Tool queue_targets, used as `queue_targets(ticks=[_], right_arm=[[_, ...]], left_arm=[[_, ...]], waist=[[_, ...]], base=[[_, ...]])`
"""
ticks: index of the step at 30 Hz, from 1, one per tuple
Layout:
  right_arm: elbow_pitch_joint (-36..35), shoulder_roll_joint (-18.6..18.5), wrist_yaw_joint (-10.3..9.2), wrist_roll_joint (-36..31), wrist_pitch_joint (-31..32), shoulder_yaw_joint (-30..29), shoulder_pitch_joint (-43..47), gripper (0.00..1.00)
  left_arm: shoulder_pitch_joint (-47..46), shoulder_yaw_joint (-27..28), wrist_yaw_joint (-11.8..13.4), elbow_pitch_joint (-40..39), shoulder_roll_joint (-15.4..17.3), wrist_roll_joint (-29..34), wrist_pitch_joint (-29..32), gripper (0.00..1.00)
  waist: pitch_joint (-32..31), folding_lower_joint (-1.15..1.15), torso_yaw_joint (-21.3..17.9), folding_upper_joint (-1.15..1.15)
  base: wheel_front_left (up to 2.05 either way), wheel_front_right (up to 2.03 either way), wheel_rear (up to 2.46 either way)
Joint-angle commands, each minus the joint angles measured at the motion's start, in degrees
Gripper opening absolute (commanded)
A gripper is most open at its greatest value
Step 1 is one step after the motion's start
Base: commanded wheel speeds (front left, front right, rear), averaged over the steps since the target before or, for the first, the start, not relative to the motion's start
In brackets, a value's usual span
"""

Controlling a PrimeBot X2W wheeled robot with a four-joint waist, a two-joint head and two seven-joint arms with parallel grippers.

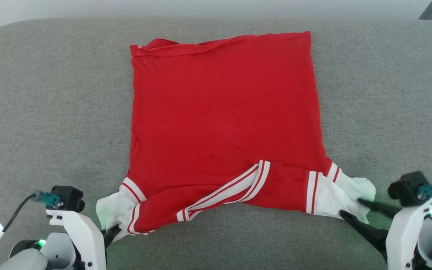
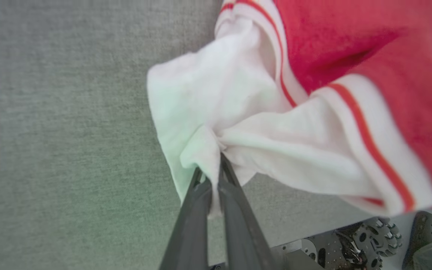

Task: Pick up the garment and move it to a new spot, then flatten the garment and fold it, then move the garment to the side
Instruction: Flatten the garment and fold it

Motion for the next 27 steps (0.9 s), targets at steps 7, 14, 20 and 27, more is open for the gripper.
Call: queue_targets(ticks=[7, 14, 20, 27], right_arm=[[-9.87, 4.43, -0.04, -2.80, 7.14, -13.92, 1.46, 1.00], [-11.89, 15.79, -0.03, -13.49, 12.80, -24.94, -8.66, 1.00], [-1.05, 19.65, -0.04, -19.01, 13.44, -23.99, -24.16, 1.00], [16.85, 18.49, -0.05, -23.08, 13.62, -23.64, -38.39, 1.00]], left_arm=[[-1.26, 0.98, -1.20, -0.35, -1.96, 1.59, -3.41, 0.00], [-4.67, -0.40, -3.15, -0.41, -4.40, 3.56, -3.03, 0.00], [-8.67, -1.45, -5.19, 1.15, -7.06, 5.39, -2.19, 0.00], [-12.94, -2.91, -8.43, 4.06, -11.73, 6.57, -2.37, 0.00]], waist=[[1.37, 0.00, 1.70, 0.00], [4.92, 0.00, 4.41, 0.00], [8.47, 0.00, 7.73, 0.00], [11.99, 0.00, 12.38, 0.00]], base=[[0.00, 0.00, 0.00], [0.00, 0.00, 0.00], [0.00, 0.00, 0.00], [0.00, 0.00, 0.00]])
